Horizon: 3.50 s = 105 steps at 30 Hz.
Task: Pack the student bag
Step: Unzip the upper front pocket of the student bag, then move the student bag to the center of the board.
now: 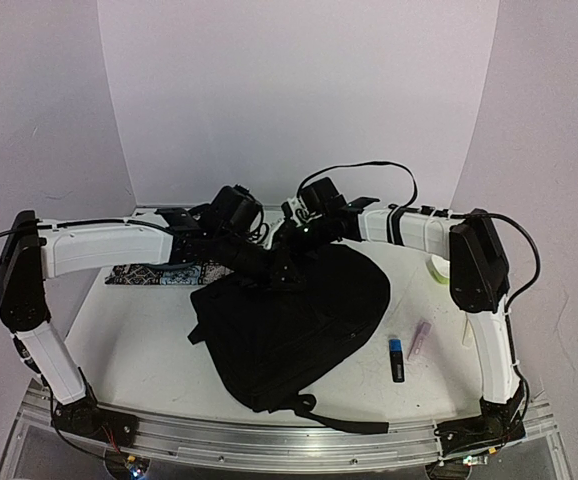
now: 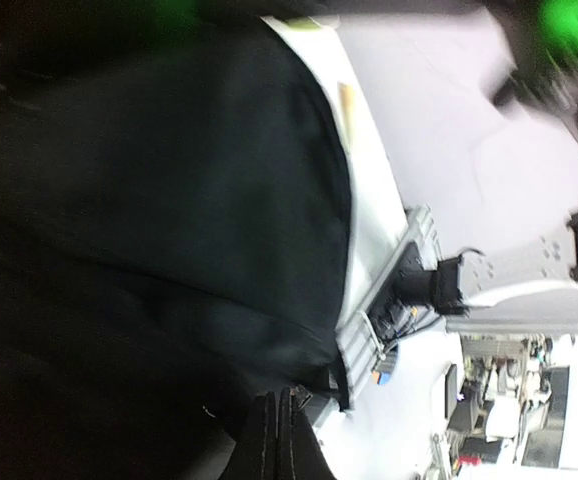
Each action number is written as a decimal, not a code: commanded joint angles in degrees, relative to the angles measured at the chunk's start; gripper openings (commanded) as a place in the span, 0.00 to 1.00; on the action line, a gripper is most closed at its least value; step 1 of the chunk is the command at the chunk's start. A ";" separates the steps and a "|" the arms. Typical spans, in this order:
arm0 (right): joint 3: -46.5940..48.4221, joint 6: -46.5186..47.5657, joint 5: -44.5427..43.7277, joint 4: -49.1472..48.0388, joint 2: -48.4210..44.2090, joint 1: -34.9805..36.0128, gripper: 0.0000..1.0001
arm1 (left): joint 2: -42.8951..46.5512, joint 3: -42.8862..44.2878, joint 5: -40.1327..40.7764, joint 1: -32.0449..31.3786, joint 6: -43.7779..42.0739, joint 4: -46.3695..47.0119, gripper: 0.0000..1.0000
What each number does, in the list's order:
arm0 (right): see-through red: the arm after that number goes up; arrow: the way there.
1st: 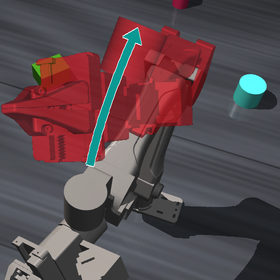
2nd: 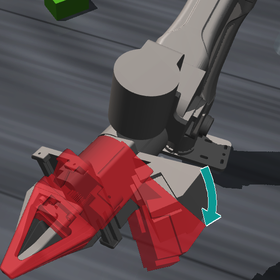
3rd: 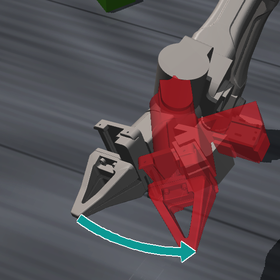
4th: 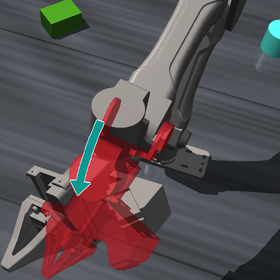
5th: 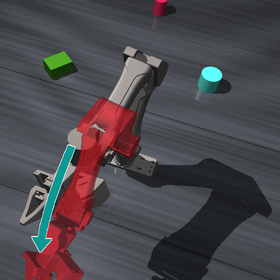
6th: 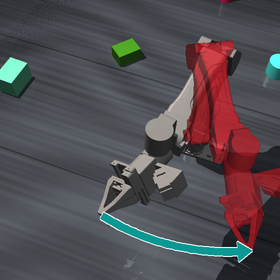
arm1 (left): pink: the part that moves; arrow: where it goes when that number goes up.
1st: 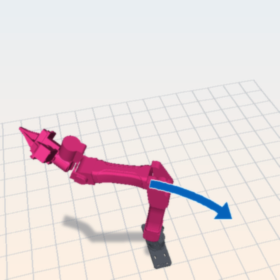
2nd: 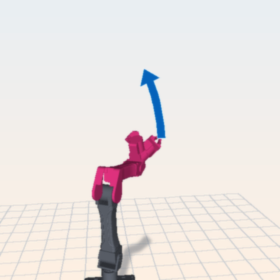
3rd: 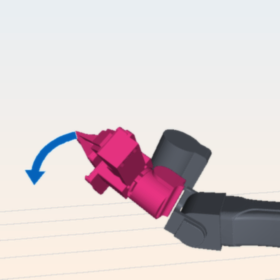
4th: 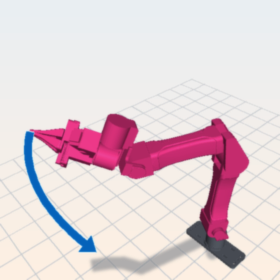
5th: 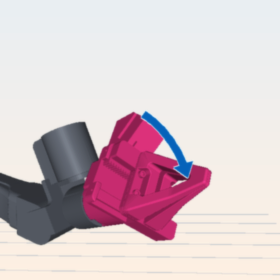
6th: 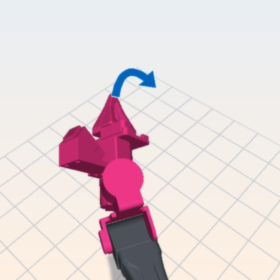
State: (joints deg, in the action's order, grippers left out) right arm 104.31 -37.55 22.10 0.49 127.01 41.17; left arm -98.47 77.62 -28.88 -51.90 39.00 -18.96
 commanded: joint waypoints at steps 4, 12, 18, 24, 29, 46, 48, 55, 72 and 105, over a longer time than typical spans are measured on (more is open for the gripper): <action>4.74 -0.04 -2.63 -2.23 2.94 -1.02 0.00 | 3.15 2.38 -7.28 -6.62 -2.83 1.20 0.00; 5.52 0.81 -3.28 -2.33 3.99 -1.68 0.00 | 4.05 -0.60 -8.20 -10.49 -3.07 1.12 0.01; 4.82 2.73 -2.93 -2.32 2.27 -1.67 0.00 | 6.50 -1.32 -0.53 -10.42 -3.31 -1.16 0.19; -2.11 6.31 -4.50 -2.10 -4.73 -1.93 0.23 | 8.92 -0.33 10.67 -7.56 -1.94 -6.16 0.38; -9.48 9.88 -6.44 -0.65 -12.45 -1.99 0.41 | 12.88 -3.19 18.78 -5.08 0.39 -10.43 0.55; -21.43 17.70 -8.96 12.57 -26.34 5.06 0.64 | 15.38 -9.67 23.38 -3.29 6.23 -16.63 0.76; -20.57 17.96 -10.03 13.72 -25.39 5.99 0.64 | 14.72 -9.72 22.94 -3.34 6.09 -16.87 0.77; -16.74 19.18 -17.27 19.05 -22.07 7.73 0.62 | 13.63 -11.54 22.56 -4.26 6.07 -17.29 0.77; -13.52 19.37 -19.28 24.55 -20.58 7.89 0.00 | 13.44 -17.67 31.71 -3.03 5.26 -19.18 0.42; -21.14 -7.37 -17.65 -3.32 -19.89 18.04 0.00 | 10.86 3.03 31.80 1.76 -0.82 -27.02 0.78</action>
State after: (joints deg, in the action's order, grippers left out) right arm 85.69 -42.30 9.00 -0.42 109.44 58.94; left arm -84.65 77.77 3.57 -48.33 38.98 -46.30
